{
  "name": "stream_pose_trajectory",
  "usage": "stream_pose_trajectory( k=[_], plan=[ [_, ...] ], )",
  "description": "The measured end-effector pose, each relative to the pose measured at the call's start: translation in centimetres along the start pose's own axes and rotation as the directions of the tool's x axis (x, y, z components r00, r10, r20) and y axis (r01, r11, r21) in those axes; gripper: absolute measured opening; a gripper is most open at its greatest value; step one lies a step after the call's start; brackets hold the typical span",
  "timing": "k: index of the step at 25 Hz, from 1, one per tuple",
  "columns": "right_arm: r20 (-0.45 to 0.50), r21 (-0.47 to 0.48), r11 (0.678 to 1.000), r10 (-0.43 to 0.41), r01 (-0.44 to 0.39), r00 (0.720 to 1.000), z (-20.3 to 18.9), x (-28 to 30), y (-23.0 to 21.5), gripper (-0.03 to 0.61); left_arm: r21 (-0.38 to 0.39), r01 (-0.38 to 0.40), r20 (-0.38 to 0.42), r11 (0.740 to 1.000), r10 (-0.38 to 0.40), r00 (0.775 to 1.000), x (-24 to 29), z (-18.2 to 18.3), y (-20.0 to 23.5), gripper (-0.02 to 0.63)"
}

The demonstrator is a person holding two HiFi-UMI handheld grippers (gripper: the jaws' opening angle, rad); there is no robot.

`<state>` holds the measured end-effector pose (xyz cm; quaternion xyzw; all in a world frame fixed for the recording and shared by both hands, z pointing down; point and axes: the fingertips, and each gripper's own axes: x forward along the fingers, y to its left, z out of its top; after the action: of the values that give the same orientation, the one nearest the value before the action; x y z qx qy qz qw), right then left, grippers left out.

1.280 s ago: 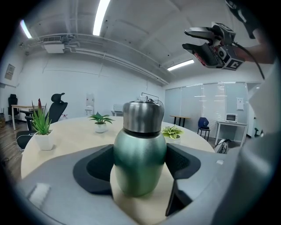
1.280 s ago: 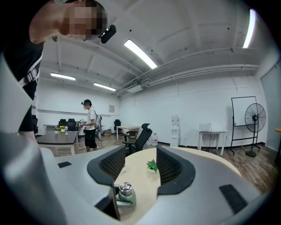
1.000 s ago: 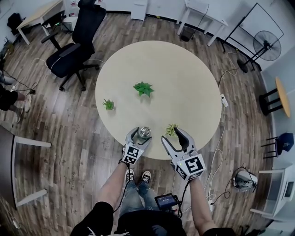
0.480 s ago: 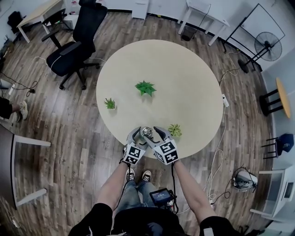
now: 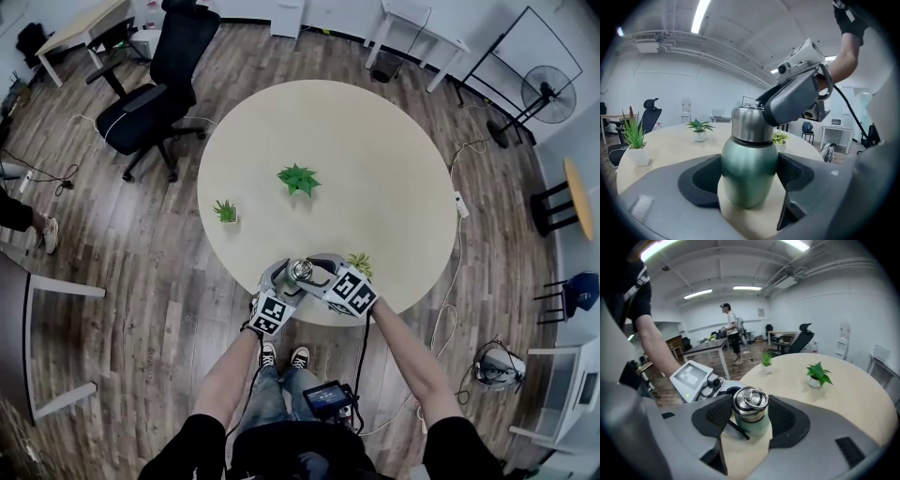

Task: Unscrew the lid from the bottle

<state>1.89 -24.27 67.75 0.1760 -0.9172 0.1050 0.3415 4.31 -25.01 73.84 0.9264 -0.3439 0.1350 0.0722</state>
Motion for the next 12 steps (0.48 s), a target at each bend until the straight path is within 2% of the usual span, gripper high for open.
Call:
stream_pose_trajectory(
  k=[2, 3, 5, 7, 9, 12],
  plan=[
    [-0.105, -0.098, 0.987, 0.115, -0.125, 0.988, -0.3, -0.1, 0.2, 0.242, 0.010, 0.023, -0.001, 1.000, -0.023, 1.000, 0.0, -0.2, -0.1, 0.362],
    [-0.150, -0.128, 0.978, 0.144, -0.163, 0.978, -0.3, -0.3, 0.3, 0.242, 0.011, 0.031, -0.005, 0.999, -0.031, 0.999, 0.0, -0.2, -0.2, 0.362],
    [-0.172, -0.129, 0.978, 0.141, -0.165, 0.975, 0.2, -0.4, 0.4, 0.244, 0.011, 0.037, -0.010, 0.999, -0.036, 0.999, 0.0, -0.1, -0.1, 0.362],
    [-0.091, -0.042, 0.996, 0.081, -0.085, 0.993, 0.8, -0.4, 0.3, 0.258, 0.010, 0.027, -0.008, 1.000, -0.027, 1.000, 0.0, 0.0, 0.0, 0.362],
    [0.017, 0.087, 0.996, -0.038, 0.036, 0.999, 1.0, -0.5, -0.1, 0.293, 0.010, 0.018, -0.004, 1.000, -0.018, 1.000, 0.0, 0.1, -0.1, 0.362],
    [0.046, 0.267, 0.940, -0.234, 0.214, 0.971, 0.4, -0.2, -0.6, 0.304, 0.004, 0.019, -0.009, 1.000, -0.019, 1.000, 0.0, -0.1, 0.0, 0.362]
  ],
)
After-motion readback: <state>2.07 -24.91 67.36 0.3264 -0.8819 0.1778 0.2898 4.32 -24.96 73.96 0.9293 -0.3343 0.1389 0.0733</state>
